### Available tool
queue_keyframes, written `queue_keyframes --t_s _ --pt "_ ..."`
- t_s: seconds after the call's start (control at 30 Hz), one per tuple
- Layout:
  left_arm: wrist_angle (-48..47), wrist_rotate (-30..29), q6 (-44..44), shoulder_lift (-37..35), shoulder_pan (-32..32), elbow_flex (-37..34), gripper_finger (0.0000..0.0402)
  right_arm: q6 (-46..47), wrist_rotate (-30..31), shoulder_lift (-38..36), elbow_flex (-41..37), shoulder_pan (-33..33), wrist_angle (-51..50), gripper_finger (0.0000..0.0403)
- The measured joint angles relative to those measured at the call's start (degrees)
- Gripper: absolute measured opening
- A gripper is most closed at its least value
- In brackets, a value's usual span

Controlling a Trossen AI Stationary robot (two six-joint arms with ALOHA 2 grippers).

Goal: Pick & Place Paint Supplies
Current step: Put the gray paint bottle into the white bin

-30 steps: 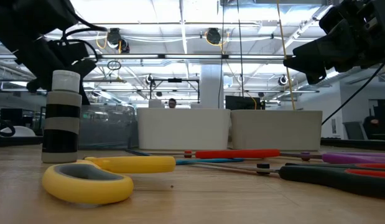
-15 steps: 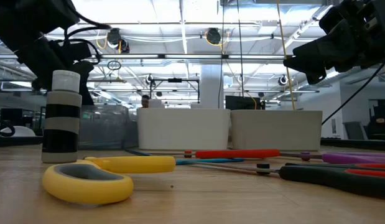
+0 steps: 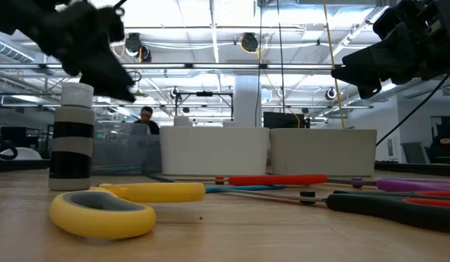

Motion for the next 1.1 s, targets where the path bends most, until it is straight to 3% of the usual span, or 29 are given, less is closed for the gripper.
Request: queue_keyframes --t_s 0.2,0.3,0.47,0.67,1.1 --pt "7.5 15.7 7.2 0.3 -2.7 0.0 0.0251 0.0 0.0 0.0 0.0 0.0 0.0 0.0171" --pt "6.0 18.0 10.2 0.3 -5.2 0.0 0.0244 0.0 0.0 0.0 0.0 0.0 0.0 0.0171" --pt "2.9 17.7 13.6 0.3 -11.0 0.0 0.0233 0.0 0.0 0.0 0.0 0.0 0.0 0.0171" --pt "2.3 11.7 16.4 3.5 -16.3 0.0 0.0224 0.0 0.0 0.0 0.0 0.0 0.0 0.0171" --pt "3.5 5.2 15.9 9.1 -17.4 0.0 0.0263 0.0 0.0 0.0 0.0 0.0 0.1 0.0171"
